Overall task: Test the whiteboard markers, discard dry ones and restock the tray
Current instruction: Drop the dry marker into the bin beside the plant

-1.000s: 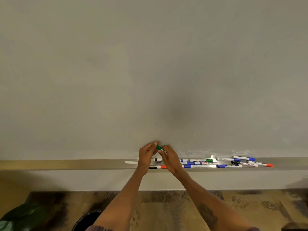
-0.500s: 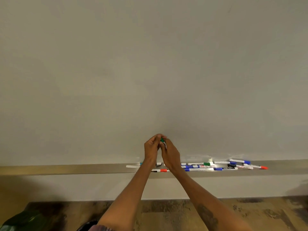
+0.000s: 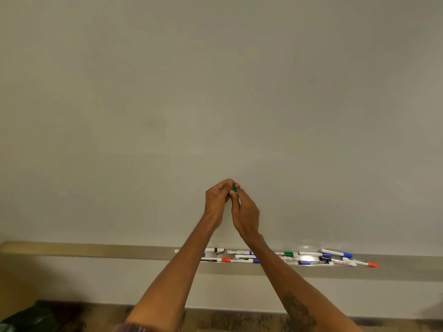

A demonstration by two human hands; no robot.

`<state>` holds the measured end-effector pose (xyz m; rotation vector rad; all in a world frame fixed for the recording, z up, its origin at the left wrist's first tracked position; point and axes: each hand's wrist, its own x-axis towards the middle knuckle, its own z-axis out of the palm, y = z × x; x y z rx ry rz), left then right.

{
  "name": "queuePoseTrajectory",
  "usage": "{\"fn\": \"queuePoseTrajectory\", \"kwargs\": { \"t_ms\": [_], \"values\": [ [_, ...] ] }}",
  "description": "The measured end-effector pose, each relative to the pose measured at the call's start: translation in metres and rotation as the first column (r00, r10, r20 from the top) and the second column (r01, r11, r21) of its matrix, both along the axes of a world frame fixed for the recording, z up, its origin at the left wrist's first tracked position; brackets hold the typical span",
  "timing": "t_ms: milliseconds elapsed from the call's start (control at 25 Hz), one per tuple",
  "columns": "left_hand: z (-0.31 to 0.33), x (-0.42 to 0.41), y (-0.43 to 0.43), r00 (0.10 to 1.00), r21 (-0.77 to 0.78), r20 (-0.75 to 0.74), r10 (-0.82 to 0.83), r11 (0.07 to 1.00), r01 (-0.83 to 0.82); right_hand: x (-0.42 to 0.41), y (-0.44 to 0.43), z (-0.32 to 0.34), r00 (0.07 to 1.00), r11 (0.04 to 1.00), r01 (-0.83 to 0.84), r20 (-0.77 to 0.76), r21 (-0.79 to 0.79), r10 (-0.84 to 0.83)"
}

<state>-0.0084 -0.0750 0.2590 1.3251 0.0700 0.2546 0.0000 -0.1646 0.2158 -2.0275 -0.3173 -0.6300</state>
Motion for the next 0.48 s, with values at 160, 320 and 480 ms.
{"fn": "queuePoseTrajectory", "kwargs": {
  "t_ms": [160,320,480],
  "values": [
    [0.056,0.003,0.004,0.989,0.043,0.141,-0.050,0.998,0.044,0.004,0.002,0.055,0.991,0.996,-0.004,0.131,0.087,-0.008],
    [0.133,0.016,0.019,0.953,-0.014,0.298,-0.047,0.998,0.054,0.000,0.015,0.111,0.976,0.990,-0.109,0.198,0.094,0.088],
    [0.189,0.026,0.034,0.881,0.178,0.459,-0.112,0.983,0.033,0.001,0.034,0.158,0.937,0.939,-0.245,0.309,0.242,0.165]
  ]
}}
